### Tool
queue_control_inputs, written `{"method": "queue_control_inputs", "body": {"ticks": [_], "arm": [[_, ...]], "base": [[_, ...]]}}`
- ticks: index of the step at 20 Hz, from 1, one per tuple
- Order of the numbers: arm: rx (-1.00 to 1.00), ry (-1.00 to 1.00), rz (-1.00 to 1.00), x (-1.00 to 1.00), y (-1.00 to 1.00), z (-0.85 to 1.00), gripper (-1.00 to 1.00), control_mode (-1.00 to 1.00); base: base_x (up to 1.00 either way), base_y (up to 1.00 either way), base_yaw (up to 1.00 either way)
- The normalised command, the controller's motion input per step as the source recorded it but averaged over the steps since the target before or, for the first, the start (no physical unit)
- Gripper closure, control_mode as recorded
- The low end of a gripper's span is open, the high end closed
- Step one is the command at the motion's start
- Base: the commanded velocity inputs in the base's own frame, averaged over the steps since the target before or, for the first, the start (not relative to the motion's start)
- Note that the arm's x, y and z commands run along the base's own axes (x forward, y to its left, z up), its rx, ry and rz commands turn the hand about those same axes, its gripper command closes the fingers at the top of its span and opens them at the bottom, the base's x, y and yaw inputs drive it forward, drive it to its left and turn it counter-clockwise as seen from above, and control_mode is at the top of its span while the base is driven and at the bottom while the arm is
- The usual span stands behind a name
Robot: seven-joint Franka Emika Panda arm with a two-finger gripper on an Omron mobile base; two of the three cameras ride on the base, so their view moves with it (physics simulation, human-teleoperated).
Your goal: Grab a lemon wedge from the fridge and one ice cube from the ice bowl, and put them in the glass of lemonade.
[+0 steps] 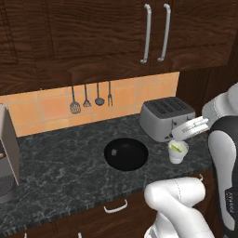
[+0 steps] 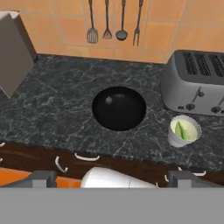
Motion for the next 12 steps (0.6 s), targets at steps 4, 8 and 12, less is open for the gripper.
{"method": "queue_control_inputs", "body": {"ticks": [4, 8, 12], "arm": [[-0.01, 0.01, -0.09, -0.01, 0.01, -0.07, -1.00, -1.00], [0.00, 0.00, -0.09, 0.00, 0.00, -0.01, -1.00, -1.00], [0.00, 0.00, -0.07, 0.00, 0.00, -0.03, -1.00, -1.00]], "base": [[0.00, 0.00, 0.00], [0.00, 0.00, 0.00], [0.00, 0.00, 0.00]]}}
